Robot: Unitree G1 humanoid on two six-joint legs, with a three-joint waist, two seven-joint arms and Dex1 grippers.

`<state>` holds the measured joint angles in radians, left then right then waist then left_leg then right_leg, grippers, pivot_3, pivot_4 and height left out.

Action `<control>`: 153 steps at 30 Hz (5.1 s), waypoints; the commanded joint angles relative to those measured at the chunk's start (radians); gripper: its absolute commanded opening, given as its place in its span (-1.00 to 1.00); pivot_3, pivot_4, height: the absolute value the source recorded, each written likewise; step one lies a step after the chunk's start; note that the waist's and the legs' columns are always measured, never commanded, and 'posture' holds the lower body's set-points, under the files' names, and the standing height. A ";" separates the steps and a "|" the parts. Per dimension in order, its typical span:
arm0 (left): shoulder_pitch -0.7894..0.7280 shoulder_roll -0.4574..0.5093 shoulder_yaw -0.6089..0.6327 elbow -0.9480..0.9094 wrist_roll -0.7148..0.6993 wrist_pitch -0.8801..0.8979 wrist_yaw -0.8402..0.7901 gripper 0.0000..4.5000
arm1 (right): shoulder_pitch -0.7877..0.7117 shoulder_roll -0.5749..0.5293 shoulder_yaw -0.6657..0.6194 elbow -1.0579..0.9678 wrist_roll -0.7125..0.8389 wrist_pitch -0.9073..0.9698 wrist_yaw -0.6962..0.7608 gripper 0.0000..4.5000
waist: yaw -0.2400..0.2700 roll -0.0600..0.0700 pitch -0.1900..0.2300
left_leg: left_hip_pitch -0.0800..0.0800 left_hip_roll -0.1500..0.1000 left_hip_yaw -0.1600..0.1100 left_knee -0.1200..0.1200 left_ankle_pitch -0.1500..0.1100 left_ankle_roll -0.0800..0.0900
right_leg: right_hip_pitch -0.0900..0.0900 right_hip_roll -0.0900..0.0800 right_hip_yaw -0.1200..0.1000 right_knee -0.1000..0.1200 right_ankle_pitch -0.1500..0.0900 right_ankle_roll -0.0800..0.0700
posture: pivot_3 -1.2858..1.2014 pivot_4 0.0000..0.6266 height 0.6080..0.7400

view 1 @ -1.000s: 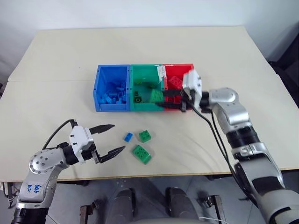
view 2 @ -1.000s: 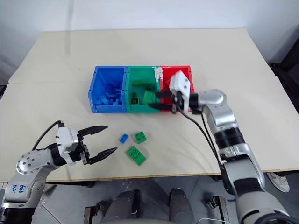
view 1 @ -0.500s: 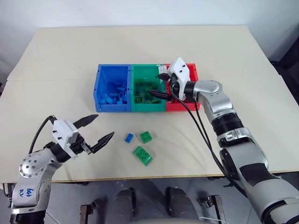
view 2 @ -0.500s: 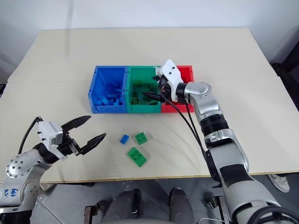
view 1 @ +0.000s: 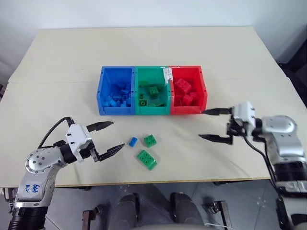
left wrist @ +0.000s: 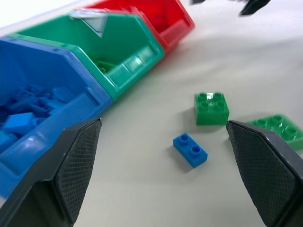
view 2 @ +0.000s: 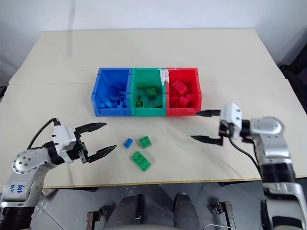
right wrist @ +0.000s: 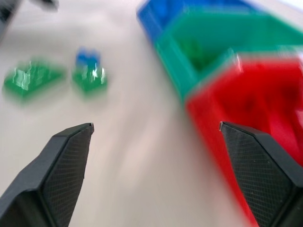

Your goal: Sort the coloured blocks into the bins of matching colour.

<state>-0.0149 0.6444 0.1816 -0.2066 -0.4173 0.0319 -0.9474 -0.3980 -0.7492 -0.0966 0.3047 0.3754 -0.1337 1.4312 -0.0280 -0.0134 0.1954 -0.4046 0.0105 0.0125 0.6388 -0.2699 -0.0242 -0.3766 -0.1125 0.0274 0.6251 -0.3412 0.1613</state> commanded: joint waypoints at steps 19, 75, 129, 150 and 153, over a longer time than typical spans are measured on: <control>0.028 0.054 0.030 0.042 -0.001 -0.029 -0.079 1.00 | -0.077 0.185 0.208 -0.329 -0.005 0.517 -0.341 0.98 | -0.008 0.000 0.000 | 0.004 0.008 -0.005 0.008 -0.001 -0.003 | -0.001 0.001 0.005 0.004 0.000 -0.001 | 0.03 -0.52 1.00; 0.151 0.028 0.086 -0.078 -0.011 -0.013 0.001 1.00 | -0.253 0.384 0.257 -0.254 -0.045 0.520 -0.506 -0.10 | -0.006 -0.003 -0.002 | 0.001 0.004 -0.003 0.008 -0.012 0.006 | -0.004 -0.002 -0.005 0.002 0.001 -0.003 | 0.03 -0.52 1.00; 0.031 0.173 -0.007 0.005 -0.041 -0.032 -0.254 1.00 | 0.205 -0.043 -0.067 -0.193 0.206 0.034 0.156 0.99 | 0.004 -0.001 -0.001 | 0.005 0.015 0.008 0.011 -0.016 0.004 | 0.001 -0.005 -0.021 0.001 0.000 -0.006 | 0.03 -0.52 1.00; -0.430 0.003 -0.523 0.334 0.263 -0.134 -0.434 1.00 | 0.348 -0.066 -0.139 -0.332 0.214 0.065 0.058 0.99 | 0.027 -0.001 -0.001 | 0.003 0.011 0.012 0.021 -0.016 0.004 | 0.001 -0.001 -0.021 0.004 0.001 -0.006 | 0.03 -0.52 1.00; -0.443 -0.025 -0.510 0.352 0.243 -0.154 -0.436 0.74 | 0.348 -0.054 -0.141 -0.332 0.206 0.048 0.035 1.00 | 0.028 -0.001 -0.001 | 0.003 0.011 0.012 0.023 -0.016 0.004 | 0.002 -0.001 -0.021 0.004 0.001 -0.005 | 0.03 -0.52 1.00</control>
<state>-0.4501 0.6297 -0.3334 0.1350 -0.1730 -0.1019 -1.3830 -0.0542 -0.8111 -0.2054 -0.0014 0.5765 -0.0666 1.4800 0.0001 -0.0143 0.1941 -0.4018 0.0211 0.0238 0.6624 -0.2857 -0.0198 -0.3743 -0.1136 0.0068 0.6289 -0.3401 0.1567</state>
